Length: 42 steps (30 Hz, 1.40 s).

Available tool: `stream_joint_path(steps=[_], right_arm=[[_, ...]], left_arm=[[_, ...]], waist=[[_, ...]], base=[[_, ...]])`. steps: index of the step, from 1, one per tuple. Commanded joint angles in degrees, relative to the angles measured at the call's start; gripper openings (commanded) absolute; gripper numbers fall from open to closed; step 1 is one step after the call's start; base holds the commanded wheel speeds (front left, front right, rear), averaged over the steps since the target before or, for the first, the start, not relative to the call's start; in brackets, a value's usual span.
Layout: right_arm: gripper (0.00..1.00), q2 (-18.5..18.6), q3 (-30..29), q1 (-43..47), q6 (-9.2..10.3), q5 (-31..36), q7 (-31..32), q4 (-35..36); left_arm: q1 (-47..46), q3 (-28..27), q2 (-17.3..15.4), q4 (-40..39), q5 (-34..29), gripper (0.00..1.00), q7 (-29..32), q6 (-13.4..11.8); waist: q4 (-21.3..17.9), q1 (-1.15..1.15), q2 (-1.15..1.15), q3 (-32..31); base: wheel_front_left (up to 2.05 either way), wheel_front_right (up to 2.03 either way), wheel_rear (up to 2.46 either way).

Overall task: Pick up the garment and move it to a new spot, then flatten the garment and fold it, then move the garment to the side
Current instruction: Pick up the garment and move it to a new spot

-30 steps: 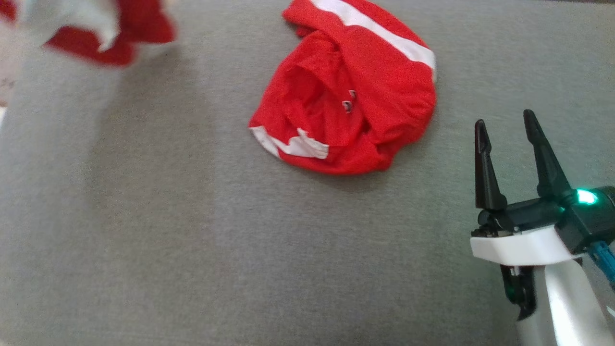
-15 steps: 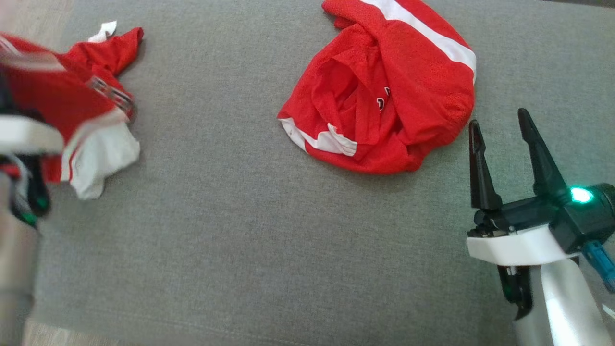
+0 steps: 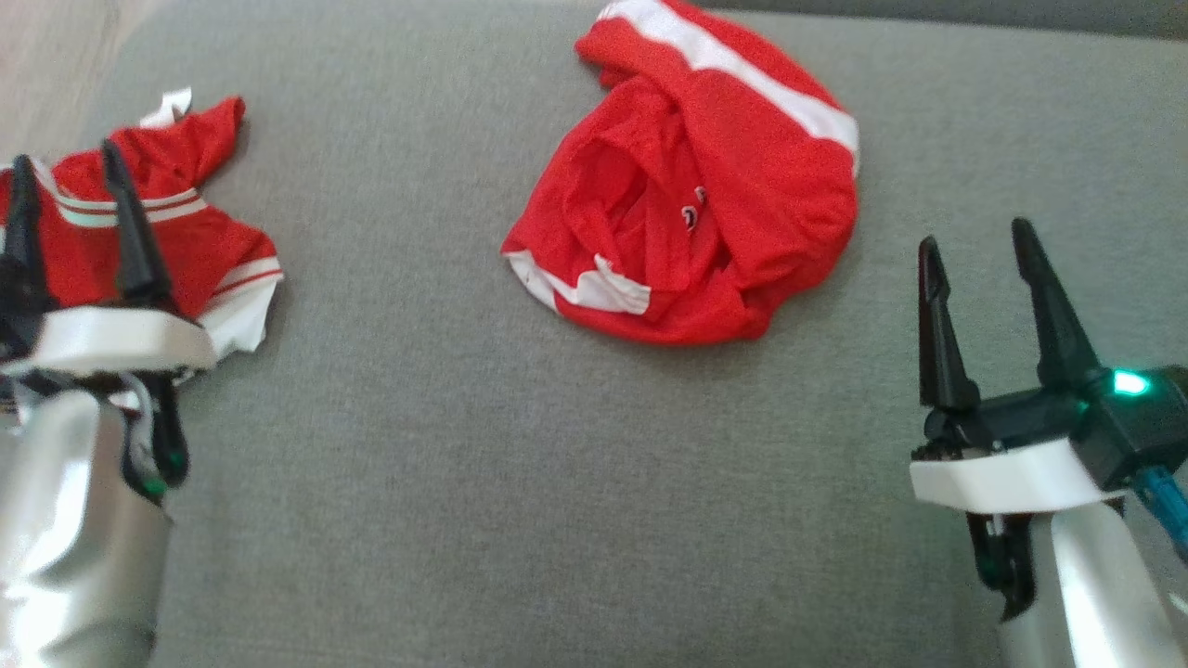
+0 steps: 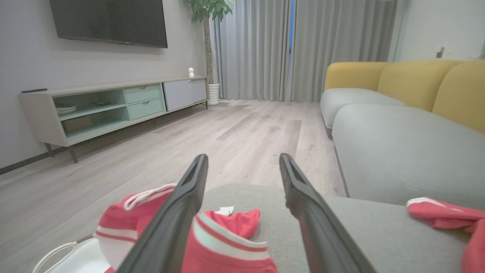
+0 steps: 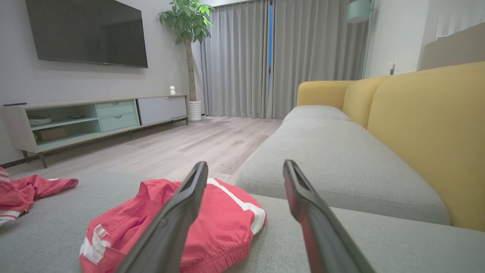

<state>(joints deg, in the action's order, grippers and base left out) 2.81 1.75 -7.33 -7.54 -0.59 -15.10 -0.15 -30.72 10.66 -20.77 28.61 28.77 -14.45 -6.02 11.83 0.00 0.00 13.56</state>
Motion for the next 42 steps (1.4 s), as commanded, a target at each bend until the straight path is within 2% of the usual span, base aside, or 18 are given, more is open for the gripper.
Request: stream_joint_path(steps=[1,5,8,13,15,19,27,33,42], right_arm=[[1.00,0.15,1.27,0.82,0.05,-0.34,0.10,1.29],[1.00,0.10,2.19,2.16,0.05,-1.52,0.10,0.44],[1.00,0.09,2.83,3.25,0.05,-2.69,0.10,-0.14],[1.00,0.08,3.01,5.69,0.05,-4.41,0.10,-0.92],[1.00,0.08,2.73,6.67,0.05,-4.56,0.10,-1.33],[1.00,0.08,2.65,8.58,0.05,-4.58,0.10,-2.36],[1.00,0.08,2.77,10.85,0.05,-4.51,0.10,-3.95],[1.00,0.07,3.07,11.37,0.05,-4.45,0.10,-4.31],[1.00,0.07,3.93,11.69,0.05,-4.77,0.10,-4.94]], left_arm=[[1.51,-3.38,-1.40,-3.82,-1.44,1.00,-0.54,-0.47],[8.54,-5.55,2.75,-12.55,-4.54,1.00,-0.54,-1.72],[14.94,-6.82,6.25,-17.85,-5.49,1.00,-0.54,-1.26],[24.91,-7.12,11.79,-25.51,-11.52,1.00,-0.54,-1.51],[28.04,-6.44,13.94,-27.92,-14.11,1.00,-0.54,-1.23],[32.88,-4.86,16.24,-29.49,-18.34,1.00,-0.54,-0.51],[37.51,-1.35,17.66,-28.67,-23.47,1.00,-0.54,-1.30],[38.35,-0.51,17.81,-28.19,-24.05,1.00,-0.54,-2.10],[38.45,-1.67,17.87,-27.33,-24.23,1.00,-0.54,-2.01]], waist=[[-1.56,0.00,0.00,-2.98],[-4.42,0.00,0.00,-6.99],[-6.70,0.00,0.00,-9.78],[-9.45,0.00,0.00,-12.94],[-10.03,0.00,0.00,-13.61],[-10.93,0.00,0.00,-14.91],[-11.79,0.00,0.00,-16.18],[-12.07,0.00,0.00,-16.59],[-12.05,0.00,0.00,-16.61]], base=[[0.00,0.00,0.00],[0.00,0.00,0.00],[0.00,0.00,0.00],[0.00,0.00,0.00],[0.00,0.00,0.00],[0.00,0.00,0.00],[0.00,0.00,0.00],[0.00,0.00,0.00],[0.00,0.00,0.00]])
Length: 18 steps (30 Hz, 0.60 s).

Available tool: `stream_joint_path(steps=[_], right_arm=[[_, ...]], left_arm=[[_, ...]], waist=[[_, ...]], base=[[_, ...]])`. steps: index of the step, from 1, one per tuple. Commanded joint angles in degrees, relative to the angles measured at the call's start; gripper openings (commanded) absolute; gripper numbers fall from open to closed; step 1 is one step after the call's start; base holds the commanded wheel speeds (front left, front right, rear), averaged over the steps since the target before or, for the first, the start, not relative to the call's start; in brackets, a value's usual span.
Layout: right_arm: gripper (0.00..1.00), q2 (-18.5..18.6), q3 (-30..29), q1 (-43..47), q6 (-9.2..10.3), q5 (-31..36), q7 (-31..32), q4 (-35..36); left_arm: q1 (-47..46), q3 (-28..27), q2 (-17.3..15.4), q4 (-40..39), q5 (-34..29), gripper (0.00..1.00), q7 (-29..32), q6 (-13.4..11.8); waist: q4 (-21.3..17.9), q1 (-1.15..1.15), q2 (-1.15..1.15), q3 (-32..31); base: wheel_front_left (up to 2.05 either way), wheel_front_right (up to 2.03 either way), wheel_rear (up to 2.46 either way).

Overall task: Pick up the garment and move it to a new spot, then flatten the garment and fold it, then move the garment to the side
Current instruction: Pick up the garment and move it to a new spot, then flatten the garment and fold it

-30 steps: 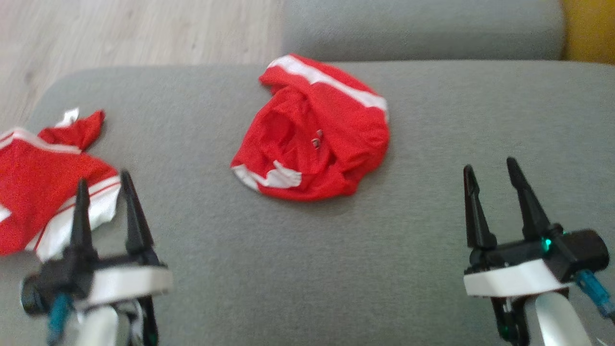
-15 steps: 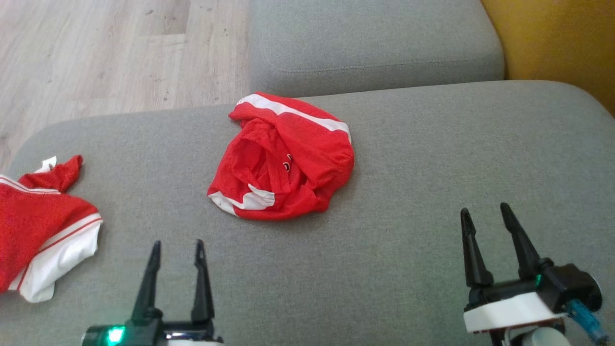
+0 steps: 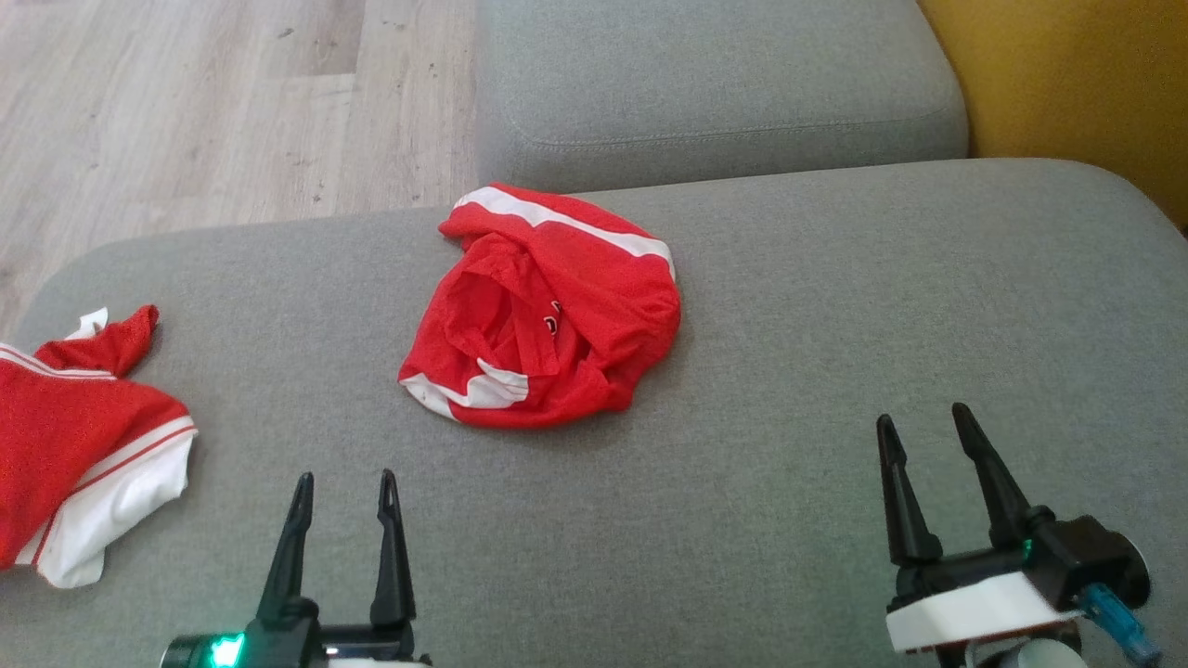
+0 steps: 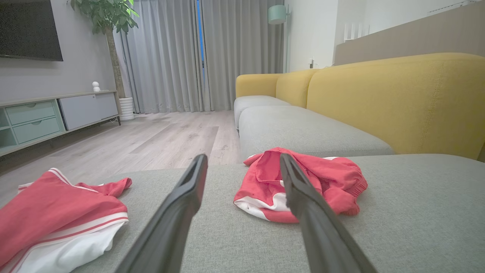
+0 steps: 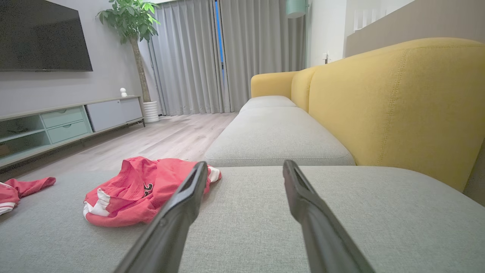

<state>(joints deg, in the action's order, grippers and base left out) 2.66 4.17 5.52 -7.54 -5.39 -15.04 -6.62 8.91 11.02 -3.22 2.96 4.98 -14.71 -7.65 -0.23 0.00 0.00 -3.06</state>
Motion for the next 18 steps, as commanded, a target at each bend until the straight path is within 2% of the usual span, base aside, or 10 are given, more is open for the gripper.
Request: stream_joint_path(steps=[1,18], right_arm=[[1.00,0.22,1.61,-1.11,0.05,0.01,0.04,1.51],[1.00,0.22,2.19,-2.30,0.05,0.35,0.04,1.91]], left_arm=[[-1.15,-2.07,0.33,-1.69,-0.45,1.00,-0.29,-0.36],[-3.06,-2.57,0.34,-1.30,0.89,1.00,-0.29,-1.52]], waist=[[0.07,0.00,0.00,0.04],[1.18,0.00,0.00,3.44]], base=[[0.00,0.00,0.00],[0.00,0.00,0.00]])
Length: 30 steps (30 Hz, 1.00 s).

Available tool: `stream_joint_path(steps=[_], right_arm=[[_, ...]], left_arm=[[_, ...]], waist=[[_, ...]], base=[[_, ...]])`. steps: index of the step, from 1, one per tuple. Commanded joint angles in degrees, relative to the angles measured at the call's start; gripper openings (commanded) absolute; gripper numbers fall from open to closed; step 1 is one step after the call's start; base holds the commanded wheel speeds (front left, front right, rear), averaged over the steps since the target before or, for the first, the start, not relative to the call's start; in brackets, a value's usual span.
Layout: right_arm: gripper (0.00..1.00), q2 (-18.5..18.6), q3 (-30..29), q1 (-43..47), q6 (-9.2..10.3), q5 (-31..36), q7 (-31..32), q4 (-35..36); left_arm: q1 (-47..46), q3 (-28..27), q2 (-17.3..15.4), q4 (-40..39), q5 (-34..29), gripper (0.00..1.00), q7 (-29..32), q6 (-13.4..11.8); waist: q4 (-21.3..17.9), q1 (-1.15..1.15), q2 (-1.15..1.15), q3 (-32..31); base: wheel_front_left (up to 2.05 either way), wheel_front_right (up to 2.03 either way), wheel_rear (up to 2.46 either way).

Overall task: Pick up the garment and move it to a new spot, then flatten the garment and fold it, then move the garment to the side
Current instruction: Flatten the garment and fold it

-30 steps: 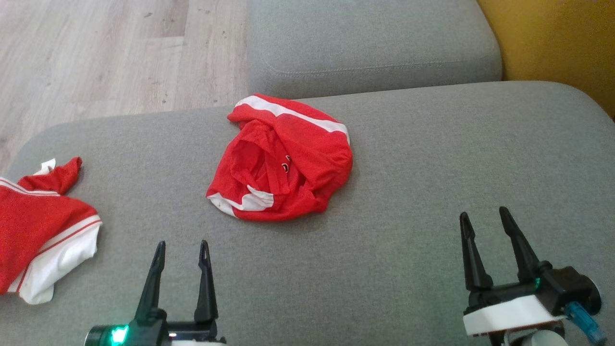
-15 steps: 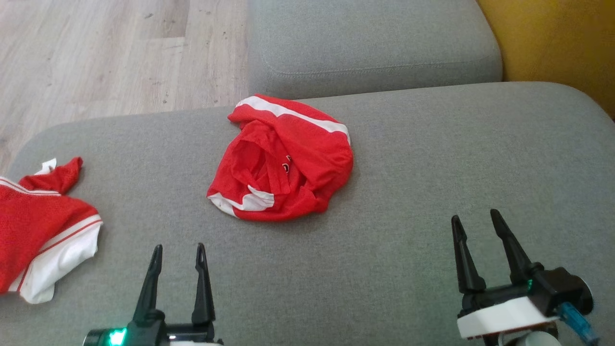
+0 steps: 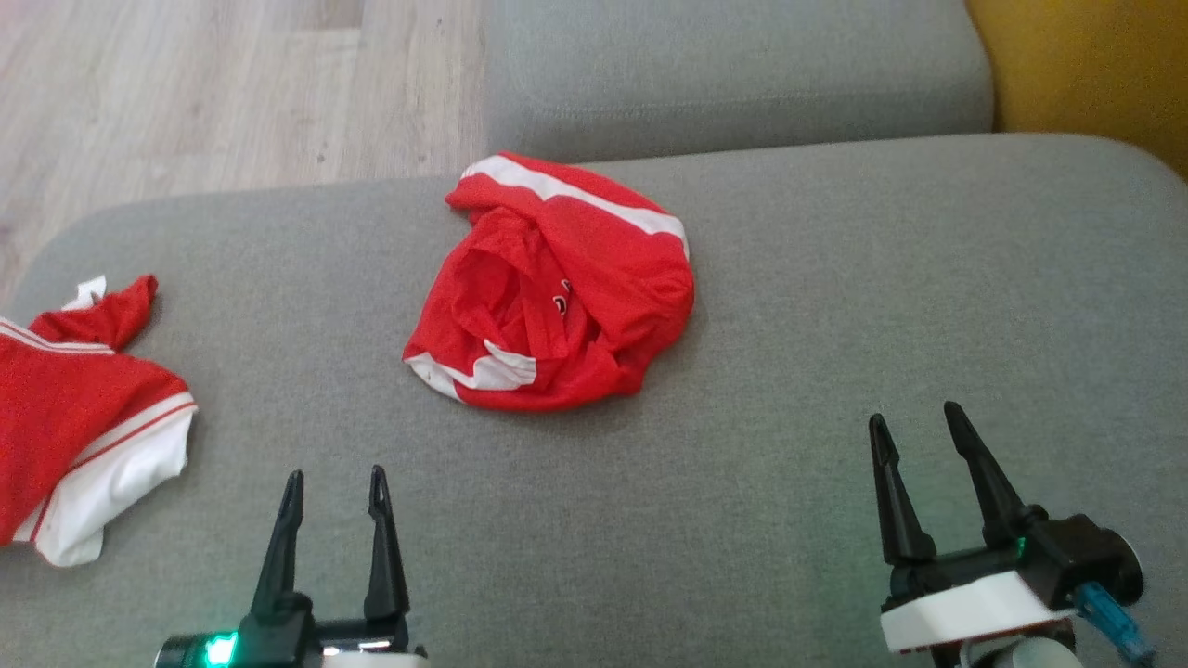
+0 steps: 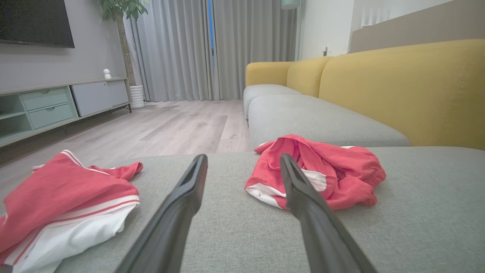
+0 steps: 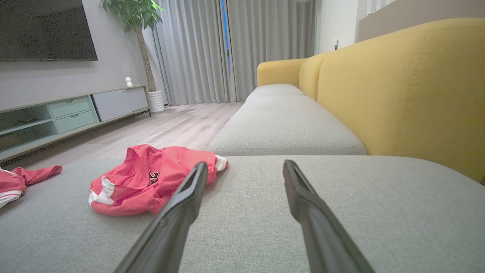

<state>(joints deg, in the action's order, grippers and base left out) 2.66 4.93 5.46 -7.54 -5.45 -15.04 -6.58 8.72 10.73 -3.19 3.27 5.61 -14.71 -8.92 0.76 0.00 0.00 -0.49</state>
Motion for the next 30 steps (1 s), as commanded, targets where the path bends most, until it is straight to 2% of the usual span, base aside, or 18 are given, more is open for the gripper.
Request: stream_joint_path(steps=[1,4,12,13,14,18,21,28,29,30], right_arm=[[1.00,0.21,1.49,-2.46,0.05,0.52,0.04,1.92],[1.00,0.21,1.63,-3.74,0.05,0.95,0.04,2.44],[1.00,0.54,1.30,-8.87,0.05,2.97,0.04,4.48],[1.00,0.54,1.30,-8.87,0.05,2.97,0.04,4.48],[1.00,0.97,1.54,-10.51,0.05,3.15,0.04,4.86],[1.00,1.39,2.01,-13.32,0.05,3.25,0.04,5.42],[1.00,1.27,2.39,-14.62,0.05,3.23,0.04,5.81],[1.00,0.74,2.78,-15.91,0.05,2.97,0.04,6.14],[1.00,0.67,2.72,-15.97,0.05,2.92,0.04,6.15],[1.00,0.60,2.68,-16.04,0.05,2.85,0.04,6.12]], left_arm=[[-3.42,-2.21,0.31,-1.32,0.22,1.00,-0.29,-0.18],[-6.37,-0.74,0.31,0.07,-0.62,1.00,-0.29,1.29],[-20.80,7.88,0.31,8.05,-1.44,1.00,-0.29,8.88],[-20.80,7.88,0.31,8.05,-1.44,1.00,-0.29,8.88],[-24.95,11.18,0.31,11.48,-2.66,1.00,-0.29,10.91],[-32.57,17.95,0.31,18.42,-3.47,1.00,-0.29,13.32],[-37.04,21.65,0.31,24.22,-2.80,1.00,-0.29,14.19],[-45.64,22.48,0.31,40.18,-3.01,1.00,-0.29,9.87],[-46.62,22.56,0.31,41.67,-2.83,0.31,-0.29,9.64],[-47.40,22.48,0.31,42.65,-2.52,0.00,-0.29,9.54]], waist=[[0.20,0.00,0.00,1.38],[0.25,0.00,0.00,4.39],[0.65,0.00,0.00,13.82],[0.65,0.00,0.00,13.82],[0.08,0.00,0.00,16.33],[-1.72,0.00,0.00,19.91],[-3.62,0.00,0.00,21.93],[-7.99,0.00,0.00,24.47],[-8.49,0.00,0.00,24.60],[-9.07,0.00,0.00,24.64]], base=[[0.00,0.00,0.00],[0.00,0.00,0.00],[0.00,0.00,0.00],[0.00,0.00,0.00],[0.00,0.00,0.00],[0.00,0.00,0.00],[0.00,0.00,0.00],[0.00,0.00,0.00],[0.00,0.00,0.00],[0.00,0.00,0.00]])
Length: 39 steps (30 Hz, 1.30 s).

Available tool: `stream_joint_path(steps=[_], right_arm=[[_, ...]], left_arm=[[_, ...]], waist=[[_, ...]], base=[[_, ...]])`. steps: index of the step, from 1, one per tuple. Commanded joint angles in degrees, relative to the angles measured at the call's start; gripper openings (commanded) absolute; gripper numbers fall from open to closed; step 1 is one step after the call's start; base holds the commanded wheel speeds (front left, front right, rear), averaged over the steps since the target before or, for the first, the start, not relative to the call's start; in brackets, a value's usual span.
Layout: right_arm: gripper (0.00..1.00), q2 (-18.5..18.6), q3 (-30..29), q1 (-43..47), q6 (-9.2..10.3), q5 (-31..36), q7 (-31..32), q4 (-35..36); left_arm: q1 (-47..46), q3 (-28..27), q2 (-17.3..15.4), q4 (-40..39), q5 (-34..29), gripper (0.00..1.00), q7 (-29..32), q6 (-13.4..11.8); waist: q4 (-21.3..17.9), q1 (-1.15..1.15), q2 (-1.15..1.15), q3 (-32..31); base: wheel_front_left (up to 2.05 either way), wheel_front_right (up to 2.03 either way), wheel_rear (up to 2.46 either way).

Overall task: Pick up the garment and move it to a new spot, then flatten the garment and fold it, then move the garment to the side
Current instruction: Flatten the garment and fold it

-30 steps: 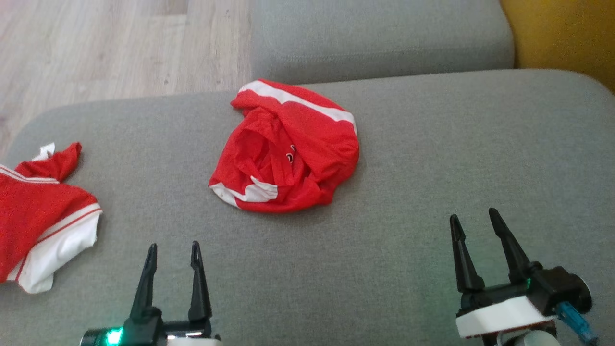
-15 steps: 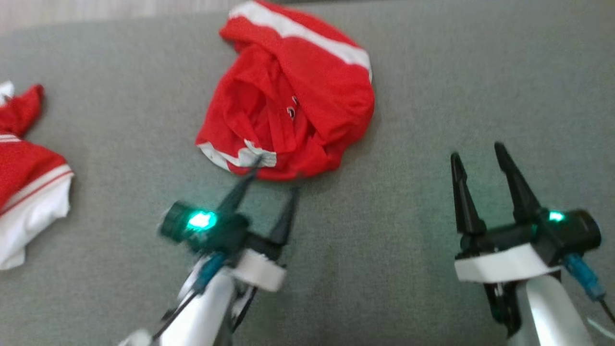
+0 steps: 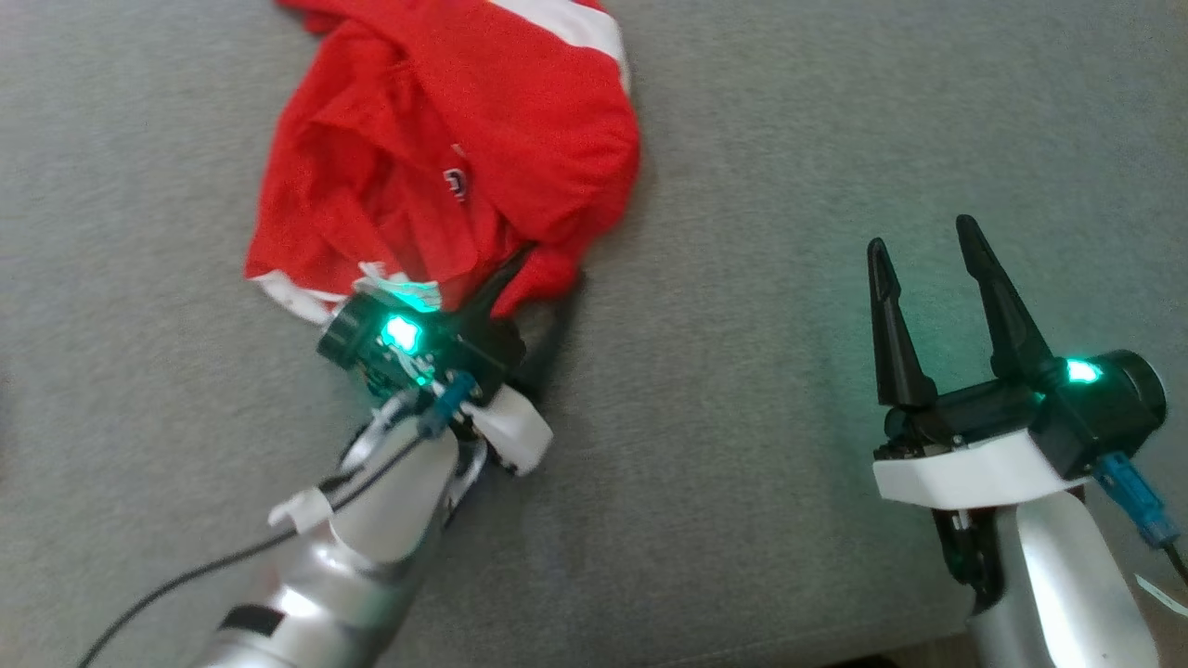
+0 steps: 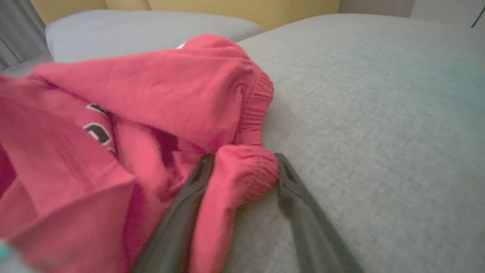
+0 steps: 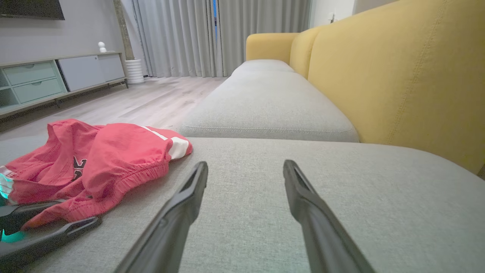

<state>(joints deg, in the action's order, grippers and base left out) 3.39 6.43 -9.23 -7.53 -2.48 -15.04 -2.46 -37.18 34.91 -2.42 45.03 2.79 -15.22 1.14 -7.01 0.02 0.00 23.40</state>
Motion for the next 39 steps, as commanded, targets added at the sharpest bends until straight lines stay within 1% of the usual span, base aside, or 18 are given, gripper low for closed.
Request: stream_joint_path(steps=[1,3,5,10,15,18,22,25,28,34,39], right_arm=[[1.00,-0.18,1.07,-1.36,0.04,-0.17,0.04,1.97],[1.00,-0.29,0.82,-1.26,0.04,-0.29,0.04,1.95],[1.00,-0.37,0.92,-1.11,0.04,-0.38,0.04,1.78],[1.00,-0.48,1.32,-0.38,0.04,-1.35,0.04,1.64],[1.00,-0.50,1.87,0.85,0.04,-2.75,0.04,1.58],[1.00,-0.50,1.97,1.67,0.04,-3.24,0.04,1.61],[1.00,-0.50,1.63,2.82,0.04,-3.42,0.04,1.59],[1.00,-0.50,0.81,3.91,0.04,-3.31,0.04,1.61],[1.00,-0.50,0.68,4.38,0.04,-3.33,0.04,1.71],[1.00,-0.51,0.23,4.30,0.04,-3.07,0.04,2.11],[1.00,-0.51,-0.75,4.76,0.04,-2.11,0.04,2.02]], left_arm=[[-2.15,-1.58,-0.46,1.25,0.61,0.00,0.22,-0.18],[-3.10,-1.33,-0.47,1.02,1.01,0.00,0.22,0.81],[-4.18,-0.66,-0.59,-0.81,0.43,0.00,0.22,1.58],[-7.88,0.22,-1.12,-8.97,-0.36,0.00,0.22,3.28],[-14.48,0.25,-2.38,-15.29,-0.51,0.00,0.22,4.77],[-18.37,-1.28,-3.14,-18.46,1.02,0.00,0.22,5.29],[-20.35,-4.41,-3.69,-20.98,5.72,0.00,0.27,5.73],[-18.90,-6.74,-4.20,-20.96,9.46,0.00,0.82,5.82],[-16.47,-7.31,-4.97,-20.39,10.80,0.00,1.23,5.79],[-3.17,-8.49,-6.84,-17.97,14.98,0.00,1.38,4.96],[6.01,-8.27,-5.99,-14.68,17.31,0.00,0.91,4.35]], waist=[[-1.73,-0.02,0.00,0.70],[-2.47,-0.02,0.00,0.35],[-3.12,-0.02,0.00,-0.35],[-4.55,-0.02,0.00,-3.28],[-5.57,-0.02,0.00,-6.75],[-6.01,-0.02,0.00,-8.54],[-5.87,-0.02,0.00,-10.61],[-4.97,-0.02,0.00,-11.90],[-4.29,-0.02,0.00,-12.24],[-2.25,-0.02,0.00,-11.55],[0.59,-0.02,0.00,-10.84]], base=[[0.00,0.00,0.00],[0.00,0.00,0.00],[0.00,0.00,0.00],[0.00,0.00,0.00],[0.00,0.00,0.00],[0.00,0.00,0.00],[0.00,0.00,0.00],[0.00,0.00,0.00],[0.00,0.00,0.00],[0.00,0.00,0.00],[0.00,0.00,0.00]])
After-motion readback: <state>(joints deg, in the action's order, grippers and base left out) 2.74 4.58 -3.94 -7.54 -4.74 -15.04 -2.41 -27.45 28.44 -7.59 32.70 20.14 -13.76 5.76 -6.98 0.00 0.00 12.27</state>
